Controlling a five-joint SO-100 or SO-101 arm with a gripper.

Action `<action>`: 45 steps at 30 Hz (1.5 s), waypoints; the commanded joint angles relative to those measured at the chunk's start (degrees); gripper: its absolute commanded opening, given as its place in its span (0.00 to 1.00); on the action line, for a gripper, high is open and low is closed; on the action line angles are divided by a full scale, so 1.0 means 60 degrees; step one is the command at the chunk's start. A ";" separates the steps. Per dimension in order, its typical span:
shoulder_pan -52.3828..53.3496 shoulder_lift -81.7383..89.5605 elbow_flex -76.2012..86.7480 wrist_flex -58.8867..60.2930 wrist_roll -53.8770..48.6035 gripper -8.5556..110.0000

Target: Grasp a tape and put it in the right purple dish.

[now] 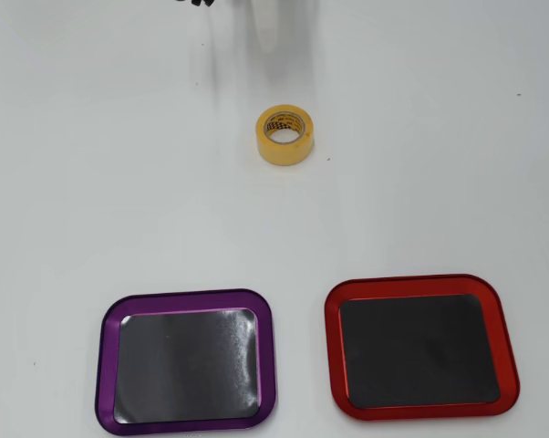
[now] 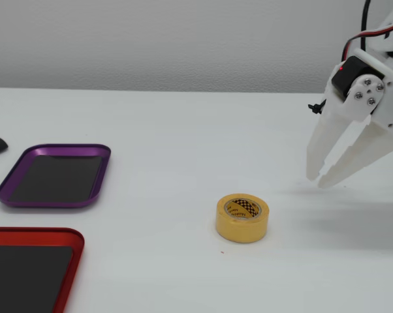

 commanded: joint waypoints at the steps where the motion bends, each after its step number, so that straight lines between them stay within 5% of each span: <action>1: -0.0103 -0.2578 -0.1685 -0.0176 -0.0894 0.09; 12: -0.0264 -0.7295 -0.4644 -0.1055 -0.1040 0.15; 45: -0.0249 -0.7588 -0.2314 -0.4189 -0.1201 0.15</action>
